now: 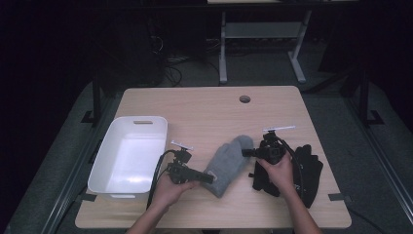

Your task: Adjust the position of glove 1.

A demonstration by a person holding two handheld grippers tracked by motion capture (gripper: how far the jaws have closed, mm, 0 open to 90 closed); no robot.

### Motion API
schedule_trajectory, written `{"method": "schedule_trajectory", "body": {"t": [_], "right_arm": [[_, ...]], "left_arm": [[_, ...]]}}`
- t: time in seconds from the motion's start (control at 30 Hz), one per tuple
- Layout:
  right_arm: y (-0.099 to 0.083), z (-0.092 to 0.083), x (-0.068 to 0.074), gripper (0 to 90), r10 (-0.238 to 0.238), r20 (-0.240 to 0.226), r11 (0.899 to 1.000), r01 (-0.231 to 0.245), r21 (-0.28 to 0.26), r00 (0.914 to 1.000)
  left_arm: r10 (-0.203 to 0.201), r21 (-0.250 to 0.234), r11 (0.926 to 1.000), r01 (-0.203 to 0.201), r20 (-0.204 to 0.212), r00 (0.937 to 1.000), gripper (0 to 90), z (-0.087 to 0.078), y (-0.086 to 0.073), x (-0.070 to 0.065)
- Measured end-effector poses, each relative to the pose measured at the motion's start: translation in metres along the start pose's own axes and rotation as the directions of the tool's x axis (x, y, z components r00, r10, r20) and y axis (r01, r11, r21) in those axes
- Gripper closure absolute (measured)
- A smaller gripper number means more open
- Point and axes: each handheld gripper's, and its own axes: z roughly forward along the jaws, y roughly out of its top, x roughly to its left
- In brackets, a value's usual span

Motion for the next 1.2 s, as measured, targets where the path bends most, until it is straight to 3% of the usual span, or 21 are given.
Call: {"method": "schedule_trajectory", "body": {"t": [0.03,0.1,0.17,0.4,0.43,0.53,0.57,0.67,1.2], "right_arm": [[0.0,0.0,0.0,76.7,-0.003,0.0,1.0,0.003,0.0,1.0],[0.0,0.0,0.001,76.7,-0.001,0.007,1.0,0.001,0.006,1.0],[0.0,0.001,0.001,76.8,-0.005,0.006,1.0,0.005,0.008,1.0],[-0.001,0.002,0.0,76.7,-0.012,0.012,1.0,0.011,0.013,0.9999],[-0.001,0.001,0.001,76.8,-0.016,0.017,1.0,0.016,0.014,0.9997],[-0.001,0.0,0.0,76.7,-0.016,0.017,1.0,0.016,0.012,0.9997],[-0.001,0.0,0.0,76.7,-0.011,0.012,1.0,0.011,0.01,0.9999],[-0.001,0.0,0.002,76.7,-0.02,0.011,1.0,0.02,0.006,0.9997],[0.009,-0.015,0.011,76.7,0.009,-0.04,1.0,-0.009,-0.021,0.9992]], "left_arm": [[-0.002,0.002,1.0,0.002,0.005,1.0,51.9,0.001,0.0,0.0],[-0.036,0.035,0.9988,0.035,0.036,0.9987,43.3,0.003,0.0,0.003],[-0.046,0.042,0.9981,0.044,0.041,0.9981,32.0,0.004,0.0,0.005],[-0.1,0.095,0.9911,0.093,0.081,0.9917,20.8,0.017,0.002,0.008],[-0.084,0.074,0.9942,0.078,0.073,0.9938,26.4,0.016,0.002,0.007],[-0.081,0.079,0.9941,0.075,0.081,0.9934,31.5,0.016,0.002,0.006],[-0.078,0.078,0.9944,0.071,0.085,0.9933,40.0,0.016,0.002,0.006],[-0.062,0.085,0.9949,0.055,0.081,0.9948,44.6,0.014,0.002,0.004],[-0.008,0.046,0.9989,0.004,0.087,0.9961,46.4,0.001,0.002,-0.007]]}}
